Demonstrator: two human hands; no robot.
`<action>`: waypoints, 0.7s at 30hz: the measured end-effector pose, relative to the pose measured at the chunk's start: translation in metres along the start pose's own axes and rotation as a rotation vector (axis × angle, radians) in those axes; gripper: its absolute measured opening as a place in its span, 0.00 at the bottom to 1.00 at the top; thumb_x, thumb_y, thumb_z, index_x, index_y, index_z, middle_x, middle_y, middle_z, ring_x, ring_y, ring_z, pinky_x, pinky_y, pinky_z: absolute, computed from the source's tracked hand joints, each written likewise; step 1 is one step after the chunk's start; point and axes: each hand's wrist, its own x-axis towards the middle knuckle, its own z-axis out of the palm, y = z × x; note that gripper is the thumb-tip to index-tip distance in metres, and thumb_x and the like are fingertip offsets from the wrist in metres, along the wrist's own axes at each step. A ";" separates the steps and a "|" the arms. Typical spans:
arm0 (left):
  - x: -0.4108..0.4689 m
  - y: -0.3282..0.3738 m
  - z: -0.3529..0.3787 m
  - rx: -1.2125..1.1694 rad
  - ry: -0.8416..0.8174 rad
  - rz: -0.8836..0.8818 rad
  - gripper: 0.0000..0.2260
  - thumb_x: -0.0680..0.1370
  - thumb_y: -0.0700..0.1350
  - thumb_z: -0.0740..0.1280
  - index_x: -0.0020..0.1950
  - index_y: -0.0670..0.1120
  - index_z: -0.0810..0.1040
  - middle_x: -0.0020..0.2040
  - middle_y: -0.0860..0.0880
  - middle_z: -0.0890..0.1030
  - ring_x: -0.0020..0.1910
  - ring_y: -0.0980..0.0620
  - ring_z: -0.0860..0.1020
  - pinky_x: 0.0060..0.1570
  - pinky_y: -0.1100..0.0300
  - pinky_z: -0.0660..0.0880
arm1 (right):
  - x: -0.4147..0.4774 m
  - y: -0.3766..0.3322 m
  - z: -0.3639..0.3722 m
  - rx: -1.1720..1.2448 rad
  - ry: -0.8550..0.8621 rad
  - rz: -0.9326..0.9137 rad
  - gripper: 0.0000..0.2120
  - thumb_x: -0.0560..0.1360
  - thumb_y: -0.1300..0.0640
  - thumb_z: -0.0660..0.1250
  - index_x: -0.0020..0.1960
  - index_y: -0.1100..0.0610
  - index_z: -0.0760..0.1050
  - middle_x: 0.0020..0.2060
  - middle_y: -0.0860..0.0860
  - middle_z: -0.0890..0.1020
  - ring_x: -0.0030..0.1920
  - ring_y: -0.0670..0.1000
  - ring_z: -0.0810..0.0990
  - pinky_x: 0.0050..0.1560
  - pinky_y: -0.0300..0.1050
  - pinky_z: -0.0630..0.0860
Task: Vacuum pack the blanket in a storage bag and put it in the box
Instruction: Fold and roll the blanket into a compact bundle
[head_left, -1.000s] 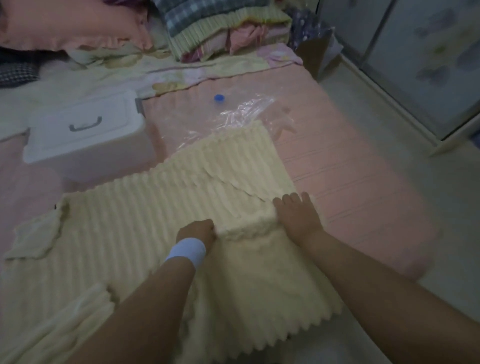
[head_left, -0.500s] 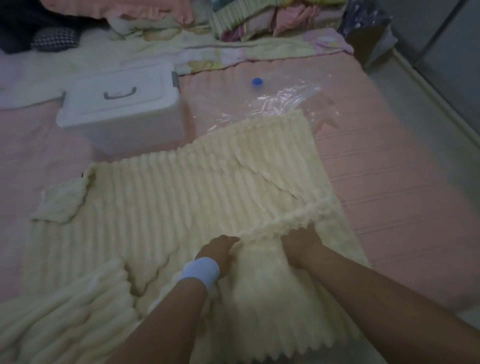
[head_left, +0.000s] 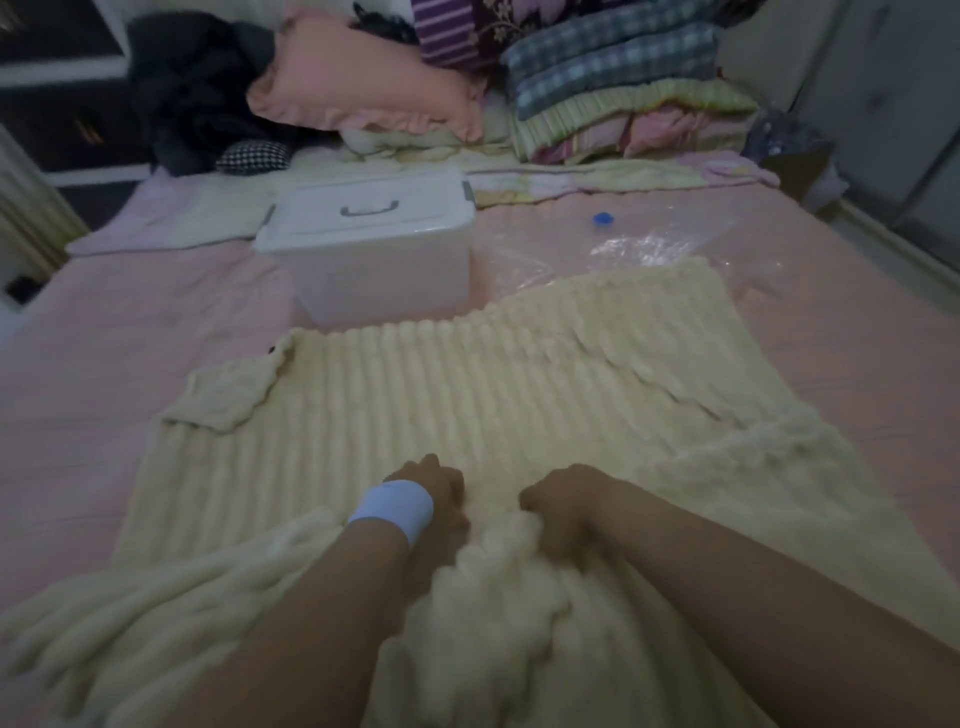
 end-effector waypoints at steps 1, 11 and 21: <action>0.004 -0.004 0.007 0.002 -0.025 -0.006 0.19 0.71 0.61 0.70 0.61 0.60 0.74 0.63 0.50 0.67 0.64 0.43 0.70 0.60 0.50 0.72 | 0.004 0.002 0.002 -0.001 0.025 0.024 0.21 0.72 0.46 0.69 0.63 0.50 0.75 0.60 0.53 0.80 0.62 0.57 0.79 0.57 0.48 0.74; -0.012 -0.038 0.008 -0.185 0.189 0.005 0.11 0.79 0.49 0.66 0.60 0.50 0.80 0.59 0.51 0.80 0.55 0.50 0.78 0.55 0.59 0.72 | 0.032 -0.017 -0.001 -0.150 -0.021 0.309 0.22 0.76 0.49 0.65 0.65 0.61 0.77 0.61 0.57 0.81 0.60 0.58 0.80 0.60 0.48 0.75; -0.144 -0.090 0.069 -0.117 0.237 -0.257 0.28 0.80 0.66 0.53 0.75 0.53 0.66 0.75 0.49 0.67 0.72 0.45 0.66 0.71 0.52 0.62 | -0.014 -0.165 0.003 0.268 0.478 -0.205 0.24 0.80 0.53 0.62 0.75 0.56 0.70 0.73 0.53 0.72 0.71 0.54 0.71 0.70 0.45 0.67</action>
